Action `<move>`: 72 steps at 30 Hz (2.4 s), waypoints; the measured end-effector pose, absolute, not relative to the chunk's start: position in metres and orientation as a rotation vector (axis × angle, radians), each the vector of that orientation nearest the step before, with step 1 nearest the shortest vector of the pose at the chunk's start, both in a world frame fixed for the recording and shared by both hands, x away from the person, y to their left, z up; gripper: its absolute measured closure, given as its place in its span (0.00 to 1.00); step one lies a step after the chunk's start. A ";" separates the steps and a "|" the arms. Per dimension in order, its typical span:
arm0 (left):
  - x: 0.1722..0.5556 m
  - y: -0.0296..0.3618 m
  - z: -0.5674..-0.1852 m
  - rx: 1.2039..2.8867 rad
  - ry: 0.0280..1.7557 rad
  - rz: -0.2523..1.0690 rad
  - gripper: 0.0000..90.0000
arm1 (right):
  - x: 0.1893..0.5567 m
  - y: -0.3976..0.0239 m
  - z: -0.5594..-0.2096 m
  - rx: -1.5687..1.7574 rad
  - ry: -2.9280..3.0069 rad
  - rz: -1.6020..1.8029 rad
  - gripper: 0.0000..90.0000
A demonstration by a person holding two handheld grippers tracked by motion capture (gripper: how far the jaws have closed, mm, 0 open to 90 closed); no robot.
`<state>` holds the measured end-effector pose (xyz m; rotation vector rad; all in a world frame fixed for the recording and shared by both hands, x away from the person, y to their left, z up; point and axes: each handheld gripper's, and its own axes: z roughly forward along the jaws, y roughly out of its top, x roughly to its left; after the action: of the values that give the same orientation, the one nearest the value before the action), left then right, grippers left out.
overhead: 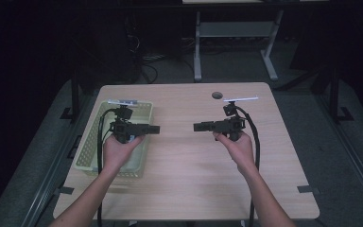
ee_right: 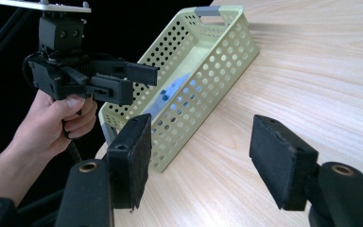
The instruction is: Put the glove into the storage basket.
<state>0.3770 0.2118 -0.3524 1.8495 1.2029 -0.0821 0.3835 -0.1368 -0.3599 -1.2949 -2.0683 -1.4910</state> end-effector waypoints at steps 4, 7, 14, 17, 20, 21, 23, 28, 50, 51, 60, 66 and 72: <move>0.376 0.207 -0.352 1.845 1.196 -0.087 0.34 | 0.382 -0.143 -0.360 -1.303 -2.060 -1.498 0.42; 0.375 0.204 -0.352 1.852 1.186 -0.088 0.34 | 0.381 -0.148 -0.361 -1.314 -2.066 -1.493 0.42; 0.373 0.195 -0.353 1.849 1.164 -0.096 0.33 | 0.376 -0.161 -0.361 -1.335 -2.059 -1.500 0.41; 0.372 0.192 -0.353 1.852 1.155 -0.097 0.33 | 0.375 -0.166 -0.362 -1.345 -2.060 -1.507 0.40; 0.371 0.188 -0.353 1.851 1.146 -0.101 0.32 | 0.372 -0.172 -0.363 -1.357 -2.048 -1.505 0.40; 0.370 0.187 -0.353 1.857 1.143 -0.103 0.32 | 0.372 -0.174 -0.363 -1.357 -2.056 -1.509 0.40; 0.369 0.184 -0.353 1.852 1.140 -0.107 0.32 | 0.371 -0.178 -0.363 -1.365 -2.049 -1.514 0.40; 0.367 0.178 -0.355 1.860 1.123 -0.116 0.31 | 0.367 -0.188 -0.365 -1.381 -2.043 -1.516 0.39; 0.350 0.150 -0.367 1.894 1.064 -0.131 0.29 | 0.351 -0.219 -0.376 -1.443 -2.021 -1.513 0.36; 0.350 0.149 -0.368 1.900 1.057 -0.130 0.29 | 0.350 -0.221 -0.377 -1.449 -2.013 -1.511 0.36; 0.345 0.140 -0.374 1.911 1.033 -0.146 0.28 | 0.346 -0.230 -0.382 -1.470 -2.011 -1.508 0.35; 0.341 0.136 -0.377 1.912 1.026 -0.154 0.27 | 0.343 -0.235 -0.384 -1.480 -2.008 -1.505 0.35; 0.338 0.133 -0.381 1.909 1.018 -0.162 0.27 | 0.339 -0.244 -0.392 -1.505 -1.990 -1.505 0.35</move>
<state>0.3379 0.1330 -0.3812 1.9094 1.0183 -0.1616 0.3385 -0.2438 -0.3918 -1.5052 -1.9904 -1.5048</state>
